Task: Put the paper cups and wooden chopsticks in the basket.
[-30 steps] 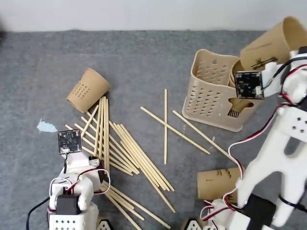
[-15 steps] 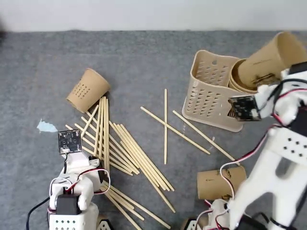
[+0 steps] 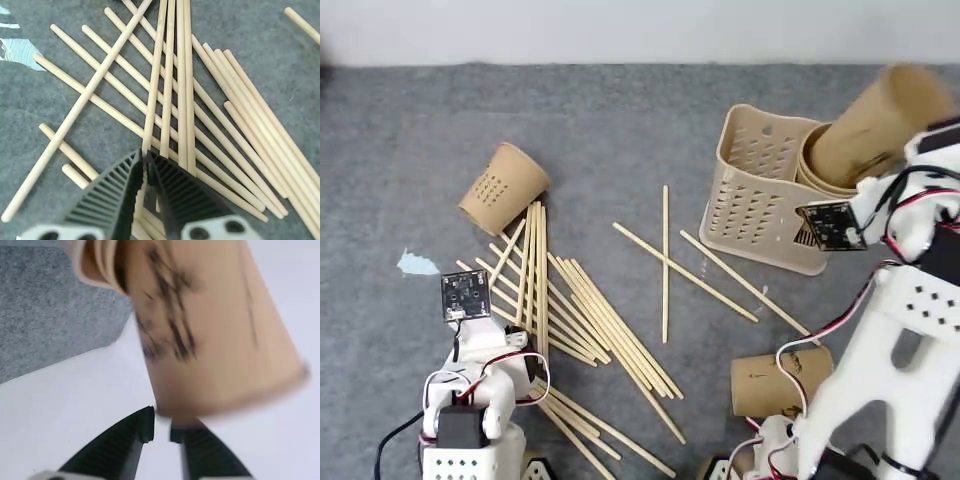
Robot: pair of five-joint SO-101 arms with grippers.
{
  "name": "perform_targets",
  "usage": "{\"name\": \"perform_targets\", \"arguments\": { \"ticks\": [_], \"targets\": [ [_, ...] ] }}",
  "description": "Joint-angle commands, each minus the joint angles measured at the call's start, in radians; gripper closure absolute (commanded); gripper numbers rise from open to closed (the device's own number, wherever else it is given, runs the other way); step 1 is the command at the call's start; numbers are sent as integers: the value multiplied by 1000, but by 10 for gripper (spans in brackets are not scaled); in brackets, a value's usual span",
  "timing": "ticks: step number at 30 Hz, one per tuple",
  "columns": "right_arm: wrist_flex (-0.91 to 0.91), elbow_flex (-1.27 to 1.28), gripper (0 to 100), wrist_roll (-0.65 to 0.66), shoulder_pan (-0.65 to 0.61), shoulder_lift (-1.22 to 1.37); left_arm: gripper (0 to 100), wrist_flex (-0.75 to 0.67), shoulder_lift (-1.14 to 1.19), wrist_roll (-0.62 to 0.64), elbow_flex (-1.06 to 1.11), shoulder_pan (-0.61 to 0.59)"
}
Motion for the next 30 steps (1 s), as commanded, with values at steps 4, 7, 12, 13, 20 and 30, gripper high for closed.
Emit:
{"name": "perform_targets", "arguments": {
  "ticks": [4,7,12,13,20,30],
  "targets": [
    [-62,-9,855,-38,-15,-51,985,6,-12,-8,-10,-6],
    [-64,-12,857,-41,-15,-51,985,6,-12,-8,-10,-6],
    [-64,-28,861,-71,-15,-71,985,6,-12,-8,-10,-6],
    [-64,-31,873,-106,-15,-81,985,6,-12,-8,-10,-6],
    [137,-37,983,-376,-8,-193,985,6,-12,-8,-10,-6],
    [684,-37,984,-921,62,-346,985,6,-12,-8,-10,-6]
  ]
}}
